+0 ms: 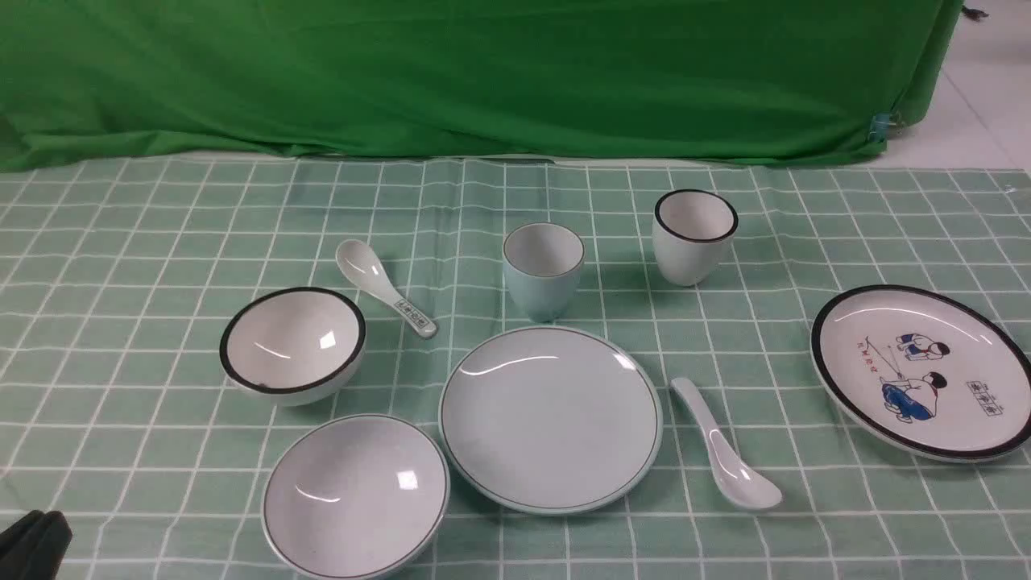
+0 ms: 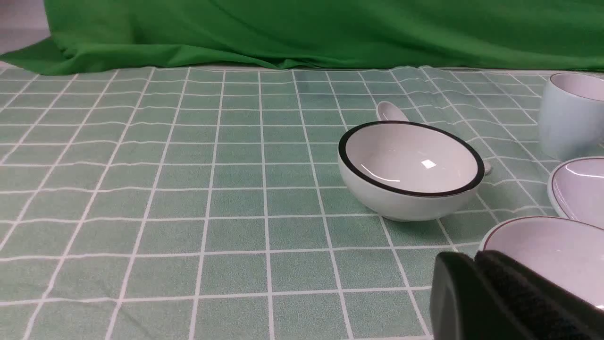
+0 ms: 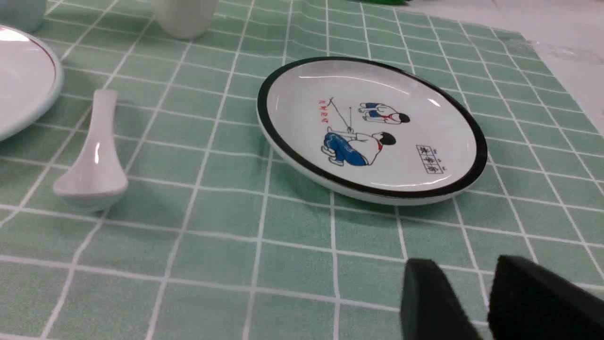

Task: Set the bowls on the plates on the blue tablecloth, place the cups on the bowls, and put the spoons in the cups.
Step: 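Reach toward the plain white bowl and position the gripper at its rim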

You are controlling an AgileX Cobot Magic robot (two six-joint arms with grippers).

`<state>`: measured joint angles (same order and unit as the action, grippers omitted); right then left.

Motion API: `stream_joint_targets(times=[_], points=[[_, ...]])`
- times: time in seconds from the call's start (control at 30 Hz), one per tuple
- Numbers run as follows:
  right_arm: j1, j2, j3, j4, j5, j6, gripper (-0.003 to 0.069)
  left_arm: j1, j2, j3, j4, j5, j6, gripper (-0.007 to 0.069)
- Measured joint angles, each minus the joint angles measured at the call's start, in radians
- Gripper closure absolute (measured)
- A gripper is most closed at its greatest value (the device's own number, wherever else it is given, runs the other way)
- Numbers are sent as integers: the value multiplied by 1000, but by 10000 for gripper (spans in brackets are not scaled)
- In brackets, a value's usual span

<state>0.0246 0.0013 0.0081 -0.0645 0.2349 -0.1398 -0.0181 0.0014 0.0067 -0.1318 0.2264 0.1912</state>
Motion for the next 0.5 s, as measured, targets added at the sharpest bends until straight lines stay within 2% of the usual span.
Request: stream_joint_targets(times=[0.5], points=[[0,0,0,0,0,0,417,0,0,0,7,-2,0,608]])
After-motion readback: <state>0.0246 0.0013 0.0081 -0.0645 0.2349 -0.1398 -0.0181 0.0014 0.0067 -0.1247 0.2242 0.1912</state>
